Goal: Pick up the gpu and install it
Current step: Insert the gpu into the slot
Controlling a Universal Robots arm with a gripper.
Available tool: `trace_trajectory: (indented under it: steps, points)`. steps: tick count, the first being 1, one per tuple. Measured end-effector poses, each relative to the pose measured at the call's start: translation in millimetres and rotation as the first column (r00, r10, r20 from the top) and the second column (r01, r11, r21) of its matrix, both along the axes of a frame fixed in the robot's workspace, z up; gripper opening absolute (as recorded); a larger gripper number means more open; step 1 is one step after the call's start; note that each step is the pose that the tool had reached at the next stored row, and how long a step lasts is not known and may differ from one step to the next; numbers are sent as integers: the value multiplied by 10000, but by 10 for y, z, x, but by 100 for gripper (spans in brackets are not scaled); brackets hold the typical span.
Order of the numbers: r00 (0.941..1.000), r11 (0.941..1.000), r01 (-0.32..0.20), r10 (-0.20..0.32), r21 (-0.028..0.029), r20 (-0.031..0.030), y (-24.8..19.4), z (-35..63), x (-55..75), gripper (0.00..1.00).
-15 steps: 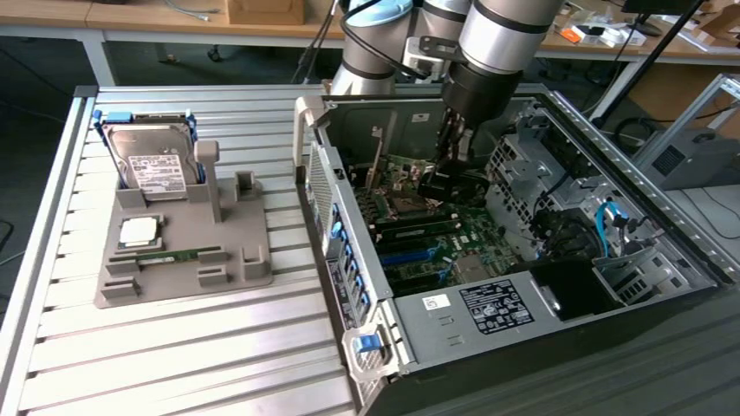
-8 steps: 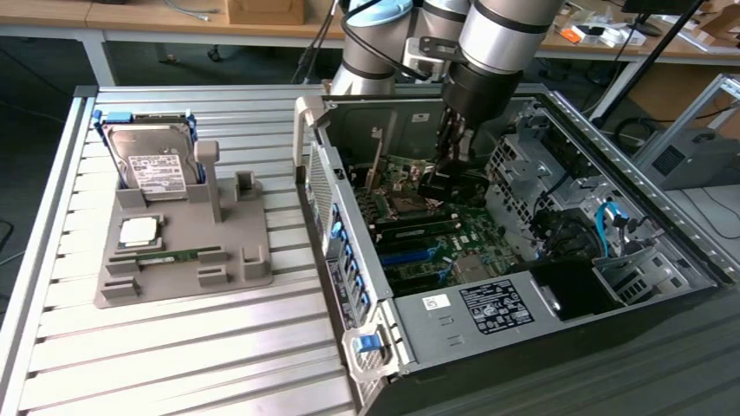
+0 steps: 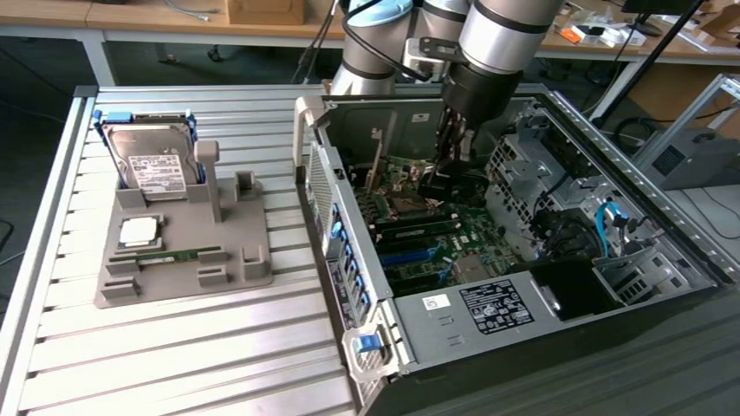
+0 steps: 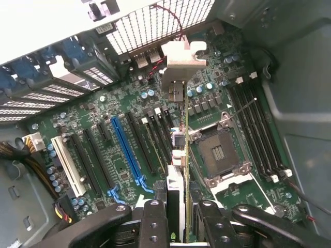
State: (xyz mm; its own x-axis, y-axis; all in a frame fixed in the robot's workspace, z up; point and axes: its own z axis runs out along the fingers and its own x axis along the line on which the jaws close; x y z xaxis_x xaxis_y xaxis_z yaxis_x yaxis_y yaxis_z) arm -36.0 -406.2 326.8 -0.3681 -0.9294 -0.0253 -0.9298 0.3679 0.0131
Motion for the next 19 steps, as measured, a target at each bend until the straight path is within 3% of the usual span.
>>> trace_trajectory:
  steps: [14,19]
  points:
    - [9991,9991,-419,419,0,0,0,0,0,27]
    - [9948,9948,-1023,1023,1,0,0,0,0,27]
